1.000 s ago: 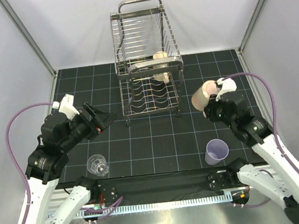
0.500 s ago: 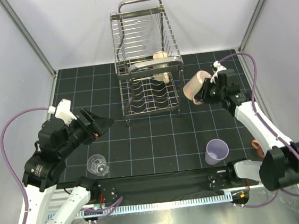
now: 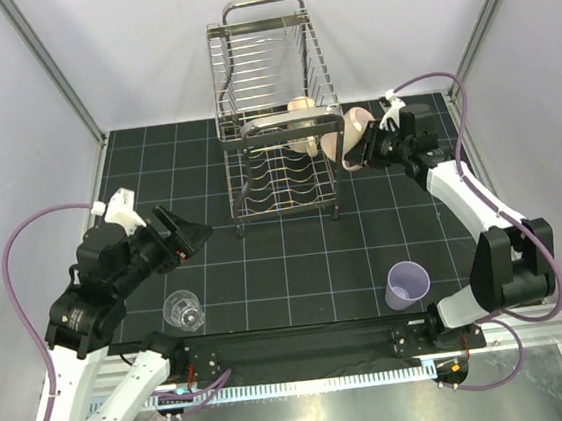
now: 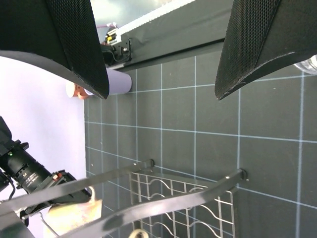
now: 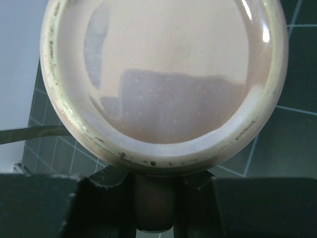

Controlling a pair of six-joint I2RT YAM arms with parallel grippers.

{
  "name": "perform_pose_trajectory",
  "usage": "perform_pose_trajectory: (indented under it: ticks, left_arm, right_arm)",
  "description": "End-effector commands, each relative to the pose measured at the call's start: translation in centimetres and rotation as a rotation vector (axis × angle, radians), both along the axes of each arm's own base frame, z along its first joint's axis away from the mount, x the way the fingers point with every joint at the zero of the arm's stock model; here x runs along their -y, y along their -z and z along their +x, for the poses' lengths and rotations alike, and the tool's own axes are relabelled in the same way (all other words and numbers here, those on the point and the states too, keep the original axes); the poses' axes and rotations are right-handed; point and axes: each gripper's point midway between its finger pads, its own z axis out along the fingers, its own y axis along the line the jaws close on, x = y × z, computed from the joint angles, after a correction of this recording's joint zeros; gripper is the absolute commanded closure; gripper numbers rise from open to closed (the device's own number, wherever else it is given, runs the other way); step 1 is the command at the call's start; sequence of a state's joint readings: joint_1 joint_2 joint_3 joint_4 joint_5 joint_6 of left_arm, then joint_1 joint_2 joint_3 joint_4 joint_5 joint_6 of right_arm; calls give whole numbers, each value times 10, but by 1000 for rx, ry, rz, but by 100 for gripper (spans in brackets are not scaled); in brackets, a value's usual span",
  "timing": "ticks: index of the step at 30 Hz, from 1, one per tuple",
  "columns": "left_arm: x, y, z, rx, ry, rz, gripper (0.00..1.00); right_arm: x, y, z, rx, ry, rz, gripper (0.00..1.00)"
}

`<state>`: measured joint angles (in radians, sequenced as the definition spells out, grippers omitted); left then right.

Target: Load the cups into the dish rack

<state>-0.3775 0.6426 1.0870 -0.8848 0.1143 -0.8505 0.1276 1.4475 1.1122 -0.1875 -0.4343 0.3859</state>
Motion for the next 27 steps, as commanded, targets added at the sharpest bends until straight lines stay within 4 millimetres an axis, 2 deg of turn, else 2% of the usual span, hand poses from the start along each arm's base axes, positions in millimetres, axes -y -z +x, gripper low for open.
perform_pose_trajectory:
  ticks: [1, 4, 5, 10, 15, 17, 23, 27]
  left_arm:
    - [-8, 8, 8, -6, -45, 46, 16]
    - [-20, 25, 17, -71, -127, 95, 16]
    - [-21, 38, 19, -120, -128, 136, 16]
    - [-14, 66, 29, -219, -104, 179, 18]
    - [-6, 73, 36, -219, -116, 125, 18]
    - [-7, 77, 36, -227, -125, 126, 17]
    - [-22, 88, 32, -259, -227, 133, 16]
    - [-36, 86, 32, -260, -319, 137, 15]
  right_arm:
    - [-26, -71, 18, 223, -139, 112, 96]
    - [-34, -63, 19, 200, -181, 128, 96]
    - [-34, -60, 19, 189, -190, 125, 96]
    - [-43, -48, 20, 170, -230, 92, 96]
    - [-55, -38, 24, 139, -265, 79, 96]
    - [-63, -27, 25, 118, -287, 55, 96]
    - [-72, -11, 30, 87, -281, -7, 96]
    - [-73, -1, 34, 74, -270, -45, 96]
